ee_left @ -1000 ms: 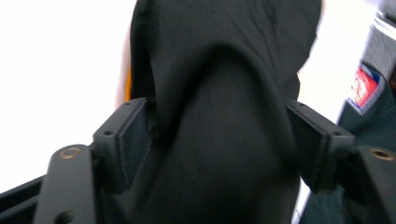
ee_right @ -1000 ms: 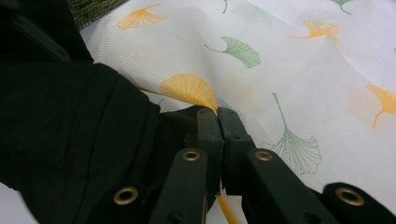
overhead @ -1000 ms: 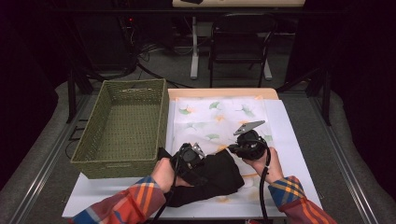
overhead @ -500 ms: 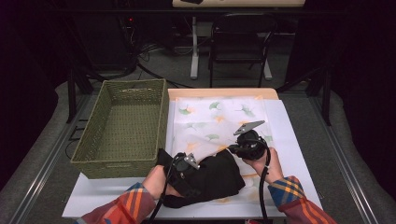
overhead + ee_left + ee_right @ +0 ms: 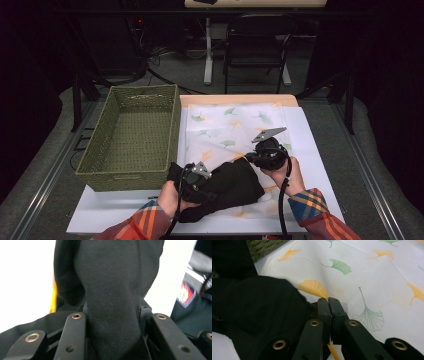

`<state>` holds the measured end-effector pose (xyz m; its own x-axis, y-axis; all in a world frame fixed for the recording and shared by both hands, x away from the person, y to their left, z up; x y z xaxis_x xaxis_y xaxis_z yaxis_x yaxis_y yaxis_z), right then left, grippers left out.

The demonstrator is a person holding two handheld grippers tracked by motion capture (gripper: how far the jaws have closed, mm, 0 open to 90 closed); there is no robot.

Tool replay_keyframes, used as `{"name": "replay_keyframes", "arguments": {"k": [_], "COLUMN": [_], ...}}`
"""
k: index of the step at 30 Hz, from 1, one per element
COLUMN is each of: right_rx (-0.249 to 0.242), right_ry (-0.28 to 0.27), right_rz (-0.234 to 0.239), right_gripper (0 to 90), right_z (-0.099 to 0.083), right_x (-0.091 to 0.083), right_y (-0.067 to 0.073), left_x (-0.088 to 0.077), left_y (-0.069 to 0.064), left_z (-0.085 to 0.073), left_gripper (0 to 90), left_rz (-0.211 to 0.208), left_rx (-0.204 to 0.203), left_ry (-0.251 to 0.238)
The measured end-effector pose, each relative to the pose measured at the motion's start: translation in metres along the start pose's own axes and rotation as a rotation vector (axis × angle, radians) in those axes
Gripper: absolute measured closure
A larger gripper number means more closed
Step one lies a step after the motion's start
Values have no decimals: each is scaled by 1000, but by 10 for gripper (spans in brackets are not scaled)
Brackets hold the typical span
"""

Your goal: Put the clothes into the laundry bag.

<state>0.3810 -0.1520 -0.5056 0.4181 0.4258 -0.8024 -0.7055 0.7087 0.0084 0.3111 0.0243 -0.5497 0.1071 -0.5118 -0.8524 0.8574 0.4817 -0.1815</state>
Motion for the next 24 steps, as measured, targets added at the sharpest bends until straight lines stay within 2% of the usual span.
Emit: {"name": "replay_keyframes", "arguments": {"k": [1,3,5,7,10,13,18,20,21,22,23,24], "right_rx": [1,9,15,20,19,19,22,26,25,26,26,28], "right_ry": [-6,-17,-19,-16,-11,-15,-10,-8,-5,-5,-4,-3], "right_rz": [-4,-4,1,1,5,3,5,7,6,5,6,6], "right_gripper": [892,892,893,892,892,892,892,892,892,892,891,891], "right_z": [1,3,1,0,-1,-1,-1,-2,-2,-2,-3,-3], "right_x": [-2,-5,-5,-4,-2,-3,-2,-2,-1,-1,-1,-1], "right_y": [0,-1,-2,-2,-2,-2,-1,-1,-2,-2,-2,-2], "left_x": [0,6,16,21,21,13,1,5,8,14,16,22], "left_y": [-2,-3,-3,-3,-2,0,-1,-1,-1,-1,-1,-2], "left_z": [4,9,10,10,10,7,4,3,3,2,1,-2], "left_gripper": [640,633,610,593,479,333,224,184,181,175,163,164], "left_rz": [9,40,32,43,37,37,32,11,13,16,14,19], "left_rx": [-21,-30,-51,-38,-29,-16,26,42,37,63,82,89], "left_ry": [-15,-10,5,6,15,16,17,31,38,70,83,108]}}
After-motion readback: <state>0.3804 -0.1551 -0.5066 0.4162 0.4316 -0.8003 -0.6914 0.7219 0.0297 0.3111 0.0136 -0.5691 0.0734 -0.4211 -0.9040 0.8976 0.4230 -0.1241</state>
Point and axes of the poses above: each handheld gripper's, and its own axes: x roughly forward along the jaws, z roughly out of its top, y roughly to its left, the point moved 7 cm from there along x, roughly forward along the jaws, and after that the axes turned 6 degrees about y, right-handed, at the moved point
